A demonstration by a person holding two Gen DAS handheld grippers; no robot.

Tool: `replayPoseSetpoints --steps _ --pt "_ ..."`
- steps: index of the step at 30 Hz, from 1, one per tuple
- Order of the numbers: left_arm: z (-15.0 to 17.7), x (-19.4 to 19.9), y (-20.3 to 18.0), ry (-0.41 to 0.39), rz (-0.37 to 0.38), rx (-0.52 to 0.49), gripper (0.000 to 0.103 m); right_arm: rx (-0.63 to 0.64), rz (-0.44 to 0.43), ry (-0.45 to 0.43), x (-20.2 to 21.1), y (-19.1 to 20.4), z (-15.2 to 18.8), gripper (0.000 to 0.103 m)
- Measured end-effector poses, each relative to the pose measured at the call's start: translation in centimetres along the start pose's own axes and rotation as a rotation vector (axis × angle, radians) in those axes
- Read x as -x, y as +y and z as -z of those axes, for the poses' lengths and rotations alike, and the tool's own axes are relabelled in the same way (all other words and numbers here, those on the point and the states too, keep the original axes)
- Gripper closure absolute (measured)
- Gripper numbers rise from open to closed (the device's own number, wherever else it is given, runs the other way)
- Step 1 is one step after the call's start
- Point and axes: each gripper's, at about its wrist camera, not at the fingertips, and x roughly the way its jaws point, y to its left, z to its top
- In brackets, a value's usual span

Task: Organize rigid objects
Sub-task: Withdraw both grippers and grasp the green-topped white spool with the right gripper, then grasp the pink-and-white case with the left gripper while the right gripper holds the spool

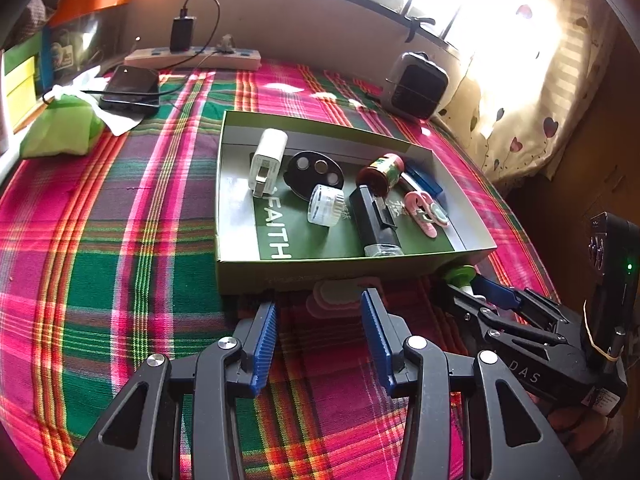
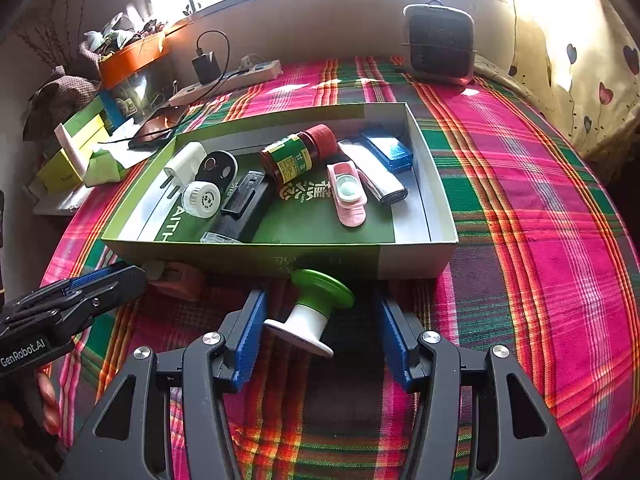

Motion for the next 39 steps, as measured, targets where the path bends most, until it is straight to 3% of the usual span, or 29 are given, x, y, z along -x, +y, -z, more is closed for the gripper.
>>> replayPoseSetpoints --steps 4,7,24,27,34,39 --pt "0.1 -0.4 -0.7 0.013 0.021 -0.016 0.062 0.005 0.008 -0.003 0.2 -0.2 0.2 0.051" --pt "0.3 -0.7 -1.4 0.023 0.040 -0.037 0.062 0.014 0.021 -0.003 0.4 -0.4 0.5 0.063" --pt "2.4 -1.4 -6.1 0.085 0.123 -0.140 0.062 -0.005 0.038 -0.014 1.8 -2.6 1.9 0.063" --pt "2.5 -1.1 -6.6 0.077 0.114 -0.168 0.062 -0.017 0.037 -0.017 2.0 -2.9 2.0 0.063" --pt "1.1 0.1 -4.8 0.009 0.013 -0.141 0.062 -0.021 0.028 -0.019 2.0 -3.1 2.0 0.063" --pt "0.7 0.3 -4.7 -0.011 0.008 -0.158 0.062 -0.030 0.014 -0.021 2.1 -3.3 2.1 0.063"
